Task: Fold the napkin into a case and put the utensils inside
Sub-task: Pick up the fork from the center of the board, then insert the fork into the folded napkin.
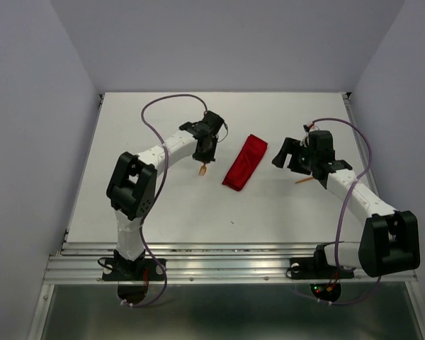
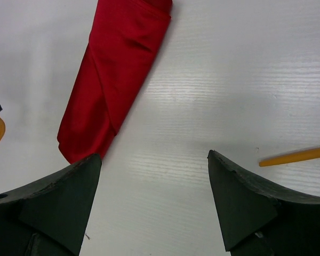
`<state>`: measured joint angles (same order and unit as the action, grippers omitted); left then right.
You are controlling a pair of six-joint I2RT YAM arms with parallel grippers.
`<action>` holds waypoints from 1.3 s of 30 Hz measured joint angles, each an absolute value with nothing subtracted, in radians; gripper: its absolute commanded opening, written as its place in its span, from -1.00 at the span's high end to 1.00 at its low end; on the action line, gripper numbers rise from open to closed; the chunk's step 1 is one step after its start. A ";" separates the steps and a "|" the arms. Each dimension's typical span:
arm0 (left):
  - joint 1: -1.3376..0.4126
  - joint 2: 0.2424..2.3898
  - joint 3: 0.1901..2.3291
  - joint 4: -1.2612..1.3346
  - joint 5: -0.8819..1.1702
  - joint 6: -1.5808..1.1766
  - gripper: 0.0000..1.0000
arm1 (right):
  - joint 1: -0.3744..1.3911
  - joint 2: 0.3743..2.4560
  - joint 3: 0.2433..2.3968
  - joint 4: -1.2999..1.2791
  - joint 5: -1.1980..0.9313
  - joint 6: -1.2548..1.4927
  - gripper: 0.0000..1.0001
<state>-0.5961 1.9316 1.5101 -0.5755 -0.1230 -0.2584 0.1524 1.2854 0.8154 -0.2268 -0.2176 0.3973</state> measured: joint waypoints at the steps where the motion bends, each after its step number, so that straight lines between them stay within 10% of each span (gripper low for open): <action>1: -0.619 1.932 1.544 -0.587 -0.120 -0.249 1.00 | 0.152 1.287 0.815 -0.226 -0.217 0.402 -0.72; 39: -0.805 2.189 1.802 -0.784 -0.016 -0.218 1.00 | 0.152 1.276 0.773 -0.217 -0.164 0.464 -0.71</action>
